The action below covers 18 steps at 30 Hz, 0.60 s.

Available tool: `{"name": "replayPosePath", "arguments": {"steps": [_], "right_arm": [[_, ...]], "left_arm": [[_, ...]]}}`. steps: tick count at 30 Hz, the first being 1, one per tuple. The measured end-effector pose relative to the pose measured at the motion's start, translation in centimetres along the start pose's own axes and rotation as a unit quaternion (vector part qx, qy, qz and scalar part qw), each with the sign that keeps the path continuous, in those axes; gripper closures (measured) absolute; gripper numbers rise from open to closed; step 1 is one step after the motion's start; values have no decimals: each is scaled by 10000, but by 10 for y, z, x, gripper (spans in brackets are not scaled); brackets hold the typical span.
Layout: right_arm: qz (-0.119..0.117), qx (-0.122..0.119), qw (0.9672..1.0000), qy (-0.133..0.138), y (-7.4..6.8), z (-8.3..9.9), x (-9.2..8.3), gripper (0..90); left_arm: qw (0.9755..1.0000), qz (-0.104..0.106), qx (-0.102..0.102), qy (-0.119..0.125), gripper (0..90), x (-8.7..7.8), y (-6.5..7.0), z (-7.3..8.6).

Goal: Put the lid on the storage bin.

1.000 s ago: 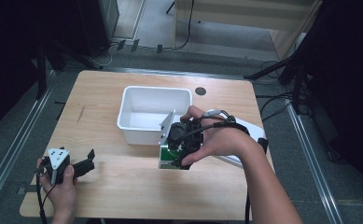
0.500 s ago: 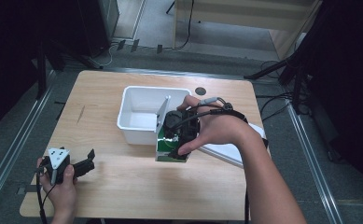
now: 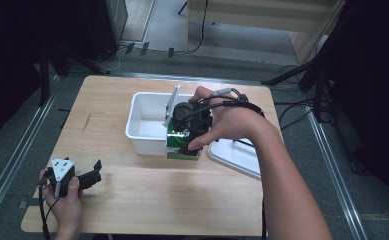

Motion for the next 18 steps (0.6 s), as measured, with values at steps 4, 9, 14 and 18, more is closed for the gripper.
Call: {"name": "replayPosePath", "arguments": {"steps": [4, 9, 14, 18], "right_arm": [[25, 36, 10000, -38, 7, -1, -1, 165], [60, 84, 9999, -61, 16, -3, -3, 165], [195, 51, 9998, -26, 31, -6, -4, 165], [281, 5, 9996, 40, 41, -8, -4, 165]], "left_arm": [[10000, 5, -12, 5, 0, 0, 0, 0], [10000, 13, -11, 7, 0, 0, 0, 0], [10000, 15, -20, 6, 0, 0, 0, 0], [10000, 26, -28, -5, 0, 0, 0, 0]]}}
Point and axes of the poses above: each handheld gripper's, and its own axes: x roughly forward along the jaws, z roughly out of its underside, y roughly to its right, the point moved 10 cm from there along x, roughly forward along the jaws, and after that the axes turned 2 degrees about z, right-handed, at the moved point
